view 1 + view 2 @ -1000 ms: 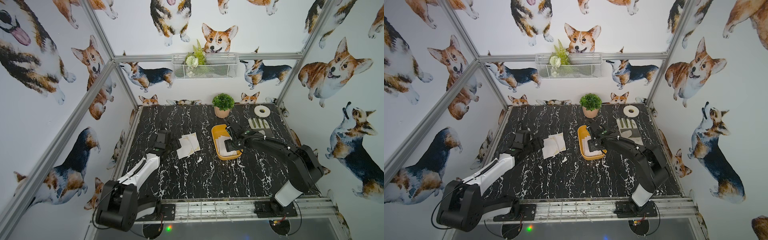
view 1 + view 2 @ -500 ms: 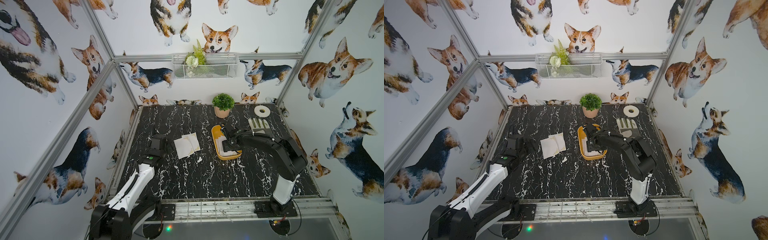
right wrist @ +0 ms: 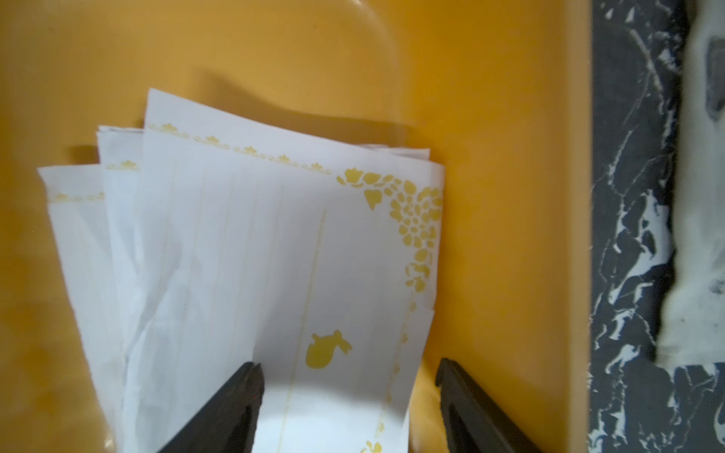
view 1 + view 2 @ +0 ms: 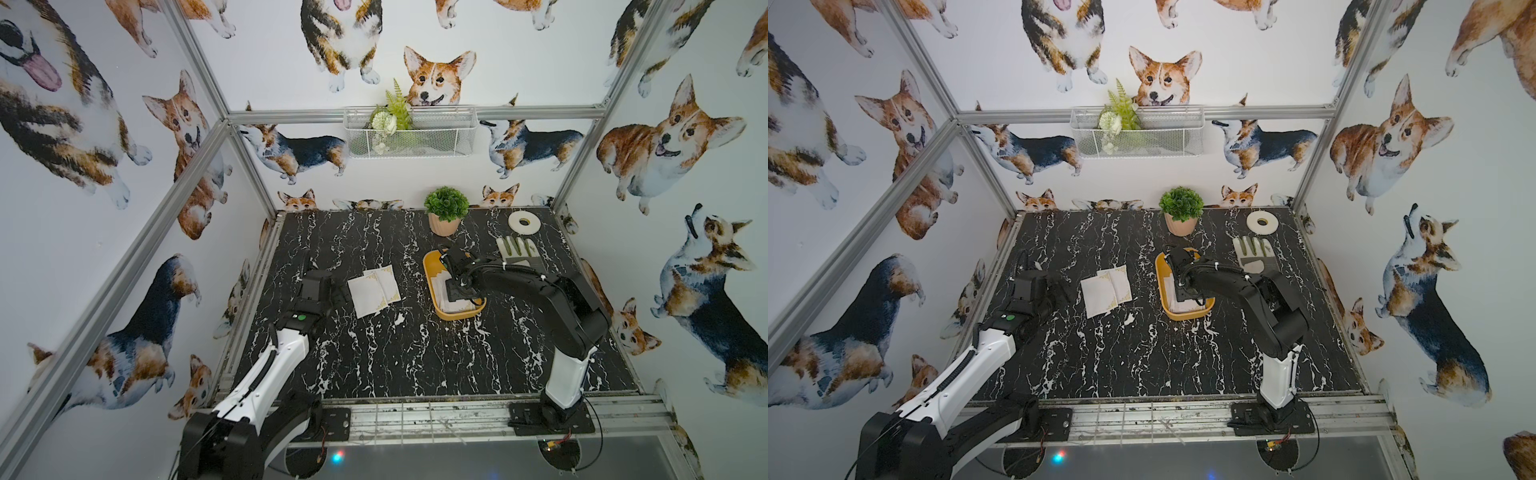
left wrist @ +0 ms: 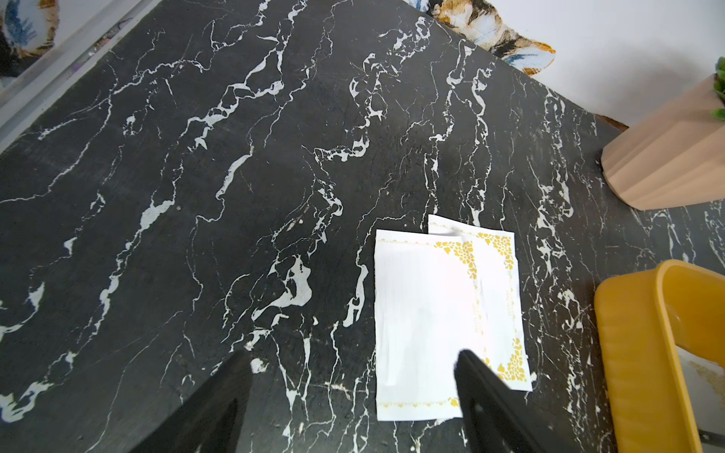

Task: Take out the stationery paper from the storage box
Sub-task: Pick up the stationery paper from the storage box.

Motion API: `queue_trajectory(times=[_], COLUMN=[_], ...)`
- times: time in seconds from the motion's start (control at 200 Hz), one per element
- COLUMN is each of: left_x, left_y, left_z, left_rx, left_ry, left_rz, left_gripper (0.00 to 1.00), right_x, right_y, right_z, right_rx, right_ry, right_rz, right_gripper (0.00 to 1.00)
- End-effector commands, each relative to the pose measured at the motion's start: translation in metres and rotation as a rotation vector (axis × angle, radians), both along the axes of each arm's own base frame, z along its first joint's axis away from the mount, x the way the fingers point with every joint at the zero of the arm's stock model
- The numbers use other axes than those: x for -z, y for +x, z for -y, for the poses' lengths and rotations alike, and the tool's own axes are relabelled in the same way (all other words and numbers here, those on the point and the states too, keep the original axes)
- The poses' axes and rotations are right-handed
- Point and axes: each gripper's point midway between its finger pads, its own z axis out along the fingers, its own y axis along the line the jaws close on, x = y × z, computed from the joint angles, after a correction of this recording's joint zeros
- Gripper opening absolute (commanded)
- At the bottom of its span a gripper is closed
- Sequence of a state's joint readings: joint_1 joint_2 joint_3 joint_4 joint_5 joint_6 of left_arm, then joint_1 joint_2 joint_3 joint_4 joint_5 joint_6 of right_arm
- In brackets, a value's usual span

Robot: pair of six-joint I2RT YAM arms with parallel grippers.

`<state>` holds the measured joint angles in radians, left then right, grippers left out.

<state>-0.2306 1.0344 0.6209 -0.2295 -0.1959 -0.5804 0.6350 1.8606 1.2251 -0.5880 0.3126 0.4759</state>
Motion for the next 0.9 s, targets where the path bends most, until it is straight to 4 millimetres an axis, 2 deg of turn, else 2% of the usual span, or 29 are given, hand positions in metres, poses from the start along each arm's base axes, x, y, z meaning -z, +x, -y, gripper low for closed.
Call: queue_trajectory(times=[0.0, 0.205, 0.31, 0.33, 0.42, 0.541, 0.731, 0.896], left_x=[0.0, 0.001, 0.001, 0.001, 0.002, 0.003, 0.004, 0.004], left_y=[0.0, 0.0, -0.001, -0.001, -0.001, -0.001, -0.001, 0.0], left_z=[-0.004, -0.004, -0.005, -0.004, -0.005, -0.005, -0.005, -0.004], left_rx=[-0.022, -0.021, -0.023, -0.023, -0.025, -0.025, -0.025, -0.022], left_ry=[0.001, 0.004, 0.003, 0.002, 0.002, -0.001, -0.002, -0.003], left_rz=[0.001, -0.001, -0.002, 0.0, -0.002, -0.003, -0.007, -0.009], left_gripper=[0.84, 0.84, 0.84, 0.84, 0.84, 0.84, 0.84, 0.84], right_x=[0.003, 0.008, 0.004, 0.002, -0.003, -0.009, -0.013, -0.018], right_y=[0.0, -0.001, 0.0, 0.0, 0.001, 0.001, 0.001, 0.002], right_z=[0.001, 0.0, 0.001, 0.001, 0.002, 0.003, 0.004, 0.003], right_rx=[0.021, 0.021, 0.023, 0.023, 0.028, 0.028, 0.027, 0.024], right_ry=[-0.002, -0.003, 0.004, 0.007, 0.01, 0.01, 0.015, 0.024], right_rz=[0.003, -0.013, 0.001, 0.005, 0.023, 0.037, 0.048, 0.06], right_gripper=[0.71, 0.7, 0.64, 0.59, 0.53, 0.39, 0.0, 0.0])
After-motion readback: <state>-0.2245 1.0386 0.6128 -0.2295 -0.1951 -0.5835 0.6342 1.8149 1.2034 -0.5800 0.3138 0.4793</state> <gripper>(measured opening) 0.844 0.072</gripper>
